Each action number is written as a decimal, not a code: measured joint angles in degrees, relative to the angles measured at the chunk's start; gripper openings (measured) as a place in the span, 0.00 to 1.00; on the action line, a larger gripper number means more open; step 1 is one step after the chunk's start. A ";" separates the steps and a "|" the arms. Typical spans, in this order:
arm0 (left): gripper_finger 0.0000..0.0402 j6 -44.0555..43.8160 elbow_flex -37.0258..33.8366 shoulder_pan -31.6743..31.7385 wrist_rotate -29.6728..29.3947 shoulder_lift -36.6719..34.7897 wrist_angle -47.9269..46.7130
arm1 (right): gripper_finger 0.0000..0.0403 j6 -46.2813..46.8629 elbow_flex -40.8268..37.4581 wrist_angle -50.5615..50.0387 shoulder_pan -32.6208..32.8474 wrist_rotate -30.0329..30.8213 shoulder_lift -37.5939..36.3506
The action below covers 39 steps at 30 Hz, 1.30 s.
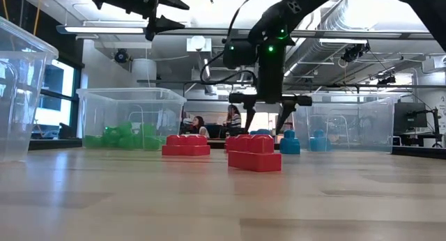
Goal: Sort blocks
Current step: Put the blue game piece into the top right transparent bin
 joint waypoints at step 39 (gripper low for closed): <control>0.63 1.51 0.00 -0.02 -0.19 0.00 0.00 | 0.00 -13.18 23.24 -39.52 5.51 13.95 -11.05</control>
